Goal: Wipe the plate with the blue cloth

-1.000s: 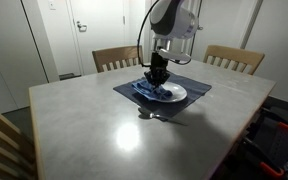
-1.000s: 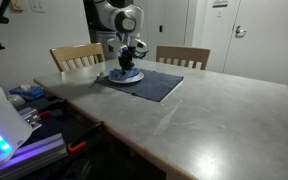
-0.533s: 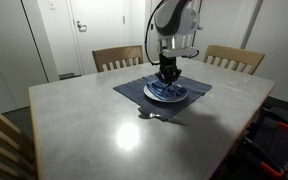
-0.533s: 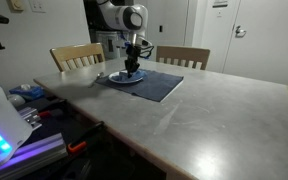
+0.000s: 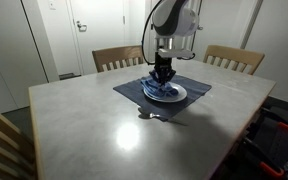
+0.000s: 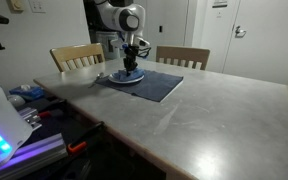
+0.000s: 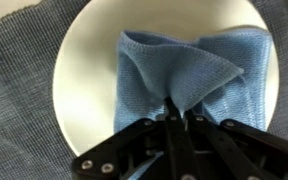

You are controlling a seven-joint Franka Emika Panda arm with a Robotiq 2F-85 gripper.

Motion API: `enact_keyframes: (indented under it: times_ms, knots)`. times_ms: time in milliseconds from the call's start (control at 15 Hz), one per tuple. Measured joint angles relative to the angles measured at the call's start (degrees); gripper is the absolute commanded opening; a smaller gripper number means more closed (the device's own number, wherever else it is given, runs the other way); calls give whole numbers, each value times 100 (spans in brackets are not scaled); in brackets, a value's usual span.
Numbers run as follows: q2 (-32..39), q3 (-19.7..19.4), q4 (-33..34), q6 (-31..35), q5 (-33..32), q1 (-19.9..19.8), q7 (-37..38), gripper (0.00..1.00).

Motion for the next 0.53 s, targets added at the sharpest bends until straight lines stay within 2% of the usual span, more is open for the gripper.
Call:
enact_keyframes:
  times_ms: [200,267,533]
  knots:
    - [-1,470,-88,-47,513,-176,-801,1]
    - [-8,518,-106,-131,520,-181,-905,1]
    - [-66,333,-122,-502,210,-69,-591,1]
